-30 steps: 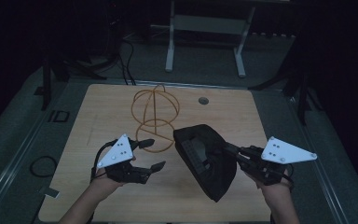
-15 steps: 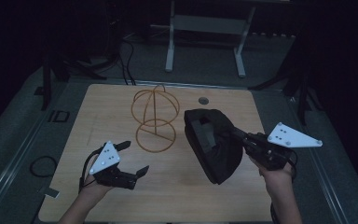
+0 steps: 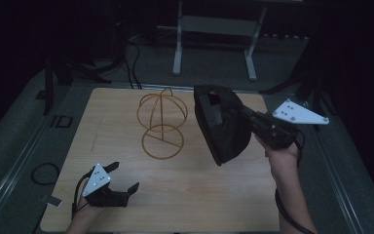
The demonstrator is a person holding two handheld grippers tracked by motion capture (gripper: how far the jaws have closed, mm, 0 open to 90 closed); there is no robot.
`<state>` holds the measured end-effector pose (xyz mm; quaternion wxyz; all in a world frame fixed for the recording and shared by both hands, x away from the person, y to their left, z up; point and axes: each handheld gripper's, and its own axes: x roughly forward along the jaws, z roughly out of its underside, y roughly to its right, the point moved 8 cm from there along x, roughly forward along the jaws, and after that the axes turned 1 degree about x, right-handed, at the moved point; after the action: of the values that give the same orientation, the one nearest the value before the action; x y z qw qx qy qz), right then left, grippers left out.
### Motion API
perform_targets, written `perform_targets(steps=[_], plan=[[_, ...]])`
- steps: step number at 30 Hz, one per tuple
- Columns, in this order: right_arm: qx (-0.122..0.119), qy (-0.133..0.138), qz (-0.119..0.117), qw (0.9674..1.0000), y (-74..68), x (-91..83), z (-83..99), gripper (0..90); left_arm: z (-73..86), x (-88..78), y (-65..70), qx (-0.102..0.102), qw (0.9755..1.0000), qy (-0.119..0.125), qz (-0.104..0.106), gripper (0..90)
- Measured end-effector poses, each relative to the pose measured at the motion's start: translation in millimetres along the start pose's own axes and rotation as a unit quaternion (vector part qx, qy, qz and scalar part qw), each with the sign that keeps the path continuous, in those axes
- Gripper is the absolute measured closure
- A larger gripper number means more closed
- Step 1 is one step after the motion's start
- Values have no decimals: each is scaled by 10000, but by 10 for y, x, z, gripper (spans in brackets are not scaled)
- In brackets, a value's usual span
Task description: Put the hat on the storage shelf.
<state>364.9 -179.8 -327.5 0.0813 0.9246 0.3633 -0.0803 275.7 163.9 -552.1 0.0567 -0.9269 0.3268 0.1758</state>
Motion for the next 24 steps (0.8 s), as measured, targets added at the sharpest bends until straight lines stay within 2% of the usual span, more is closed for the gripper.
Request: perform_targets(steps=[5, 9, 14, 18, 24], plan=[[-72, -86, 116, 9999, 17, 207, -115, 887, 95, -27, -38, -147, 9998, 33, -95, 23], [-178, -173, 209, 9995, -21, 403, -202, 887, 117, -40, -54, -94, 9997, 57, -210, 23], [-279, -239, 244, 9990, -126, 656, -296, 887, 136, -47, -38, 11, 9997, 72, -247, 23], [-320, -335, 193, 9987, -241, 843, -309, 886, 138, -60, -42, -48, 9997, 127, -202, 23], [-360, -570, -26, 9977, -404, 1085, -251, 886, 141, -82, -88, -154, 9995, 173, -199, 24]])
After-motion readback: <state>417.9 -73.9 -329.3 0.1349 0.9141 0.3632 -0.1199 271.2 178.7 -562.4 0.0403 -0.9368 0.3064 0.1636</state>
